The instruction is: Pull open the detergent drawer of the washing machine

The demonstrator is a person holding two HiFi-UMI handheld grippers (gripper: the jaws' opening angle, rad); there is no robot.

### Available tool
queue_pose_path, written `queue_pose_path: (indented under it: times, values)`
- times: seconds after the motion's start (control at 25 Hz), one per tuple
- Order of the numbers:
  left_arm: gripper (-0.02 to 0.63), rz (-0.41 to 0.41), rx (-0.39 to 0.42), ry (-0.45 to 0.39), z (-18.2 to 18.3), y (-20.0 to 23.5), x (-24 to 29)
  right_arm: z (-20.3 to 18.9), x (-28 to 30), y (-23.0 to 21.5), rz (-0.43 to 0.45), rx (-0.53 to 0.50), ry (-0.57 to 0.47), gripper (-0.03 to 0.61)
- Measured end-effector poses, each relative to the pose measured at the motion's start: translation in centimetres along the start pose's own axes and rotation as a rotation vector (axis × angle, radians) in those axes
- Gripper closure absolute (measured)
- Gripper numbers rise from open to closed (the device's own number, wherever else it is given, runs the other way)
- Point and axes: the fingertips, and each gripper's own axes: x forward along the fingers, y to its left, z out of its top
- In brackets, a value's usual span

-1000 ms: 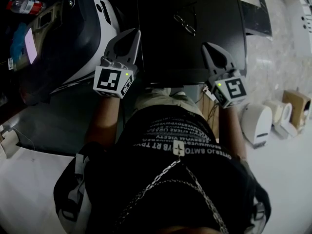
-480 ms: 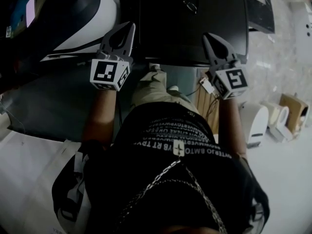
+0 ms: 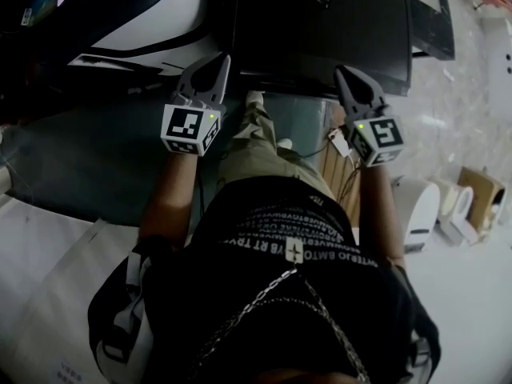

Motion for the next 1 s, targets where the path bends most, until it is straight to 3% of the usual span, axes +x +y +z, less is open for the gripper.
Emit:
queue_pose_path:
  times: [0.44,1.0]
  values:
    - [0.618,0.014,0.015,0.079,-5.9,-0.4,-1.5,-5.9,1.4,3.0,0.058,0.062,0.048,0.575]
    - [0.619,-0.001,0.042,0.225,-14.3,1.2,2.3,-13.3,5.5,3.0,0.107,0.021,0.134,0.575]
